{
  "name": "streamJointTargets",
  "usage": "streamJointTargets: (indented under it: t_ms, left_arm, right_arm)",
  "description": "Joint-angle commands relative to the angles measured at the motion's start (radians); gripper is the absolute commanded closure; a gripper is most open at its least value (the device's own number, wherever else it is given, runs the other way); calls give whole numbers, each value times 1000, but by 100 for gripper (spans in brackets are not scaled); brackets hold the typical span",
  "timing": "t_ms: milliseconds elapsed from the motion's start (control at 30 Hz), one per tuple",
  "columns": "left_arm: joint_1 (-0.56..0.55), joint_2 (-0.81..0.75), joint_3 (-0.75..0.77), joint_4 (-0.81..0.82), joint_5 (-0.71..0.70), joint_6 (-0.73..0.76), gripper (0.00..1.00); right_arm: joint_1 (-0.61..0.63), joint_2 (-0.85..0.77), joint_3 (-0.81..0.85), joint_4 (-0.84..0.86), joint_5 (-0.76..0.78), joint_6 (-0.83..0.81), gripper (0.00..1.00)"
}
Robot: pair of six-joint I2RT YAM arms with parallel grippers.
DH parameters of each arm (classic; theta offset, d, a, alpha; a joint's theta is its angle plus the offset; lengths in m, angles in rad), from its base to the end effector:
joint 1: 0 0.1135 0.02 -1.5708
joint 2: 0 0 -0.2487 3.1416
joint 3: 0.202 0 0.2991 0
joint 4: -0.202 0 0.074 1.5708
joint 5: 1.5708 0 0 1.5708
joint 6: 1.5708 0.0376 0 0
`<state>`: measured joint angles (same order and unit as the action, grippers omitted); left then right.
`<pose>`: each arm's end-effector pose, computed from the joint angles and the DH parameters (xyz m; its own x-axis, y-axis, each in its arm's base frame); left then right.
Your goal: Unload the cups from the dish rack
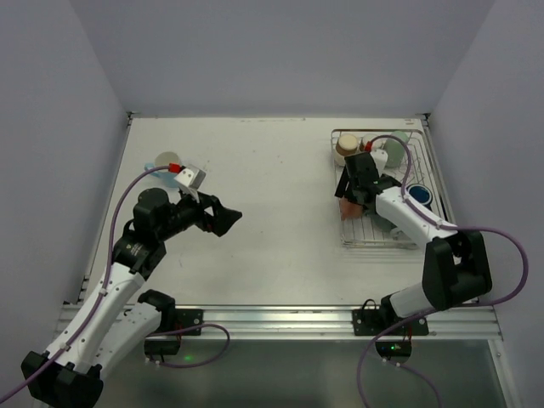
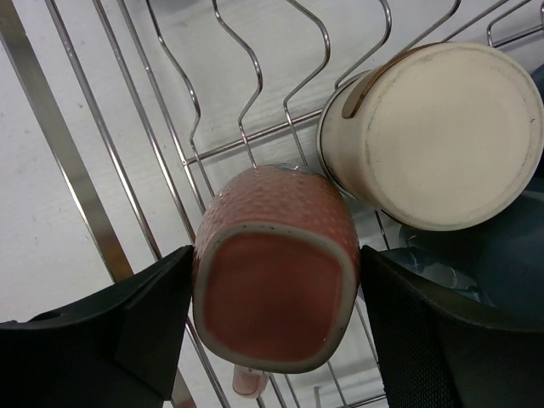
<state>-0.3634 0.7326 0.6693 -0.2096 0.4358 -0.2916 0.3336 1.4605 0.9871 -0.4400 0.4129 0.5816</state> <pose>0.2144 -0.0985 0.2921 -0.4432 -0.1103 -0.8896 0.6001 0.7007 -0.3858 0.3328 0.0994 0.1947 -0.6625 0.3030 -0.6851 0.3539 0.9326 0.0703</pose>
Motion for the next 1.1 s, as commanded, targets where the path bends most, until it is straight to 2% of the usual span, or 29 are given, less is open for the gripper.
streamJointTargets:
  t_ms: [0,33,67,133,167,200,367,500,600,767,867,900,1067]
  left_arm:
    - [-8,-7,18,-8,-8,20,0]
    - [-8,-7,18,-7,-11,19,0]
    - [-8,-6,18,-8,-12,19,0]
    - [-8,-1,18,-8,-14,19,0]
    - [-8,2,19,-7,-14,19,0]
    - [-8,4,19,-7,-12,14,0]
    - [-8,13,21,28,17,-30,1]
    - [-8,30,6,127,134,-133,6]
    - [-8,66,-34,331,240,-253,11]
    - [-19,154,-111,671,357,-536,23]
    - [-55,197,-132,805,348,-621,27]
    - [-68,206,-137,853,331,-635,28]
    - [-146,258,-146,955,262,-708,31]
  right_arm:
    - [-1,21,50,3,49,15,25]
    - [-1,23,54,3,52,15,29]
    - [-1,17,53,9,58,14,45]
    - [4,-32,33,38,66,1,60]
    - [5,-54,25,50,69,1,60]
    - [8,-78,15,60,70,-9,66]
    - [42,-247,-30,92,76,-41,69]
    - [58,-385,-73,125,18,-58,70]
    - [65,-495,-109,188,-95,-52,71]
    - [100,-621,-182,329,-402,44,71]
    - [131,-663,-254,512,-606,138,71]
    - [146,-664,-283,600,-647,164,71]
    - [209,-615,-356,819,-778,293,72]
